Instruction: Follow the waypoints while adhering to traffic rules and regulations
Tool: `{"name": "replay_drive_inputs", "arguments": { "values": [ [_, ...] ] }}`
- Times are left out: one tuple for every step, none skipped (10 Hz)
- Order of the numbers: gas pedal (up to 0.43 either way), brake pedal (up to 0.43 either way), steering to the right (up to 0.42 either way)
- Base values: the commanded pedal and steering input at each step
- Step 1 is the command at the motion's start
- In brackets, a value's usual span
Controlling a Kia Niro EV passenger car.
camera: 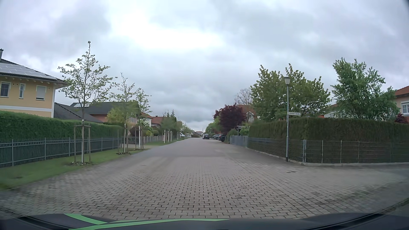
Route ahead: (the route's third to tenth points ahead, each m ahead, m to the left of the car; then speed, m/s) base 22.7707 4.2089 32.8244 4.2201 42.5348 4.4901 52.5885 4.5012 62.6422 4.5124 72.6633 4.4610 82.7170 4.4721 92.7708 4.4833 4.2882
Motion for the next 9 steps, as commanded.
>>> {"name": "replay_drive_inputs", "arguments": {
  "values": [
    [0.067, 0.0, 0.01],
    [0.087, 0.0, 0.01],
    [0.087, 0.0, 0.01],
    [0.11, 0.0, 0.011],
    [0.118, 0.0, 0.01],
    [0.118, 0.0, 0.01],
    [0.118, 0.0, 0.01],
    [0.13, 0.0, 0.01],
    [0.13, 0.0, 0.01]
  ]
}}
